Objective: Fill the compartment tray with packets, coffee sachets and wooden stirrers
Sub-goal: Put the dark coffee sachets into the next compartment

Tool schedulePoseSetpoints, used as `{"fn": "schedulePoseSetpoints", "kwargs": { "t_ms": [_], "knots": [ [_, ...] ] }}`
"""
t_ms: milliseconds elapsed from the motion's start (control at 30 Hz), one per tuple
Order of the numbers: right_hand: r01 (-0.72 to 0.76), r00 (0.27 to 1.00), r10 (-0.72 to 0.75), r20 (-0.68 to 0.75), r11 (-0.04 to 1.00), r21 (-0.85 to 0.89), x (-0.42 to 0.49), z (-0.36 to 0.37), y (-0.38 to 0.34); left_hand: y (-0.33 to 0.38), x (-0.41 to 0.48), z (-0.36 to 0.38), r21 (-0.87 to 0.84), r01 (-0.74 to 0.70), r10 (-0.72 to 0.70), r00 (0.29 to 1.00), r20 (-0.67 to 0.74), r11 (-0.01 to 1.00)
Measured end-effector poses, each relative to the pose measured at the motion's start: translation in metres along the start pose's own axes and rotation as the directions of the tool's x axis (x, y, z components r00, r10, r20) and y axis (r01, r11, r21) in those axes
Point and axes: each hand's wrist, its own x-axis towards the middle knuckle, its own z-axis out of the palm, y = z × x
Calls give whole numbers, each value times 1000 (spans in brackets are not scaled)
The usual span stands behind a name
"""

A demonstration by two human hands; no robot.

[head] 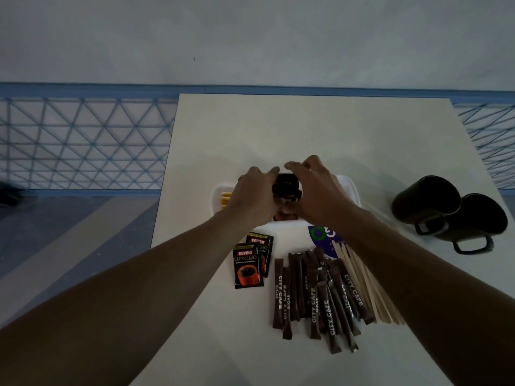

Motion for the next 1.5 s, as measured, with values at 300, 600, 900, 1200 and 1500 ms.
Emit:
{"fn": "schedulePoseSetpoints", "kwargs": {
  "t_ms": [300, 600, 900, 1200, 1500],
  "knots": [
    [107, 994, -107, -30, 994, -13, 6, -4, 11, 4, 0, -13, -102, -27, 24, 999, -32, 994],
    [97, 988, -90, -128, 994, 50, -1, 12, 9, 6, 4, -9, -177, 38, -61, 990, -127, 983],
    [-2, 997, 7, -80, 998, 59, -3, 13, -1, 11, 7, -9, -216, 160, -211, 949, -236, 963],
    [-10, 993, 10, -115, 1000, 3, -10, 9, -1, 4, -9, -19, -267, 121, -193, 945, -265, 956],
    [161, 983, -150, -109, 981, 107, -44, 6, -47, -20, -70, -38, -248, -13, -39, 979, -202, 969]
  ]
}}
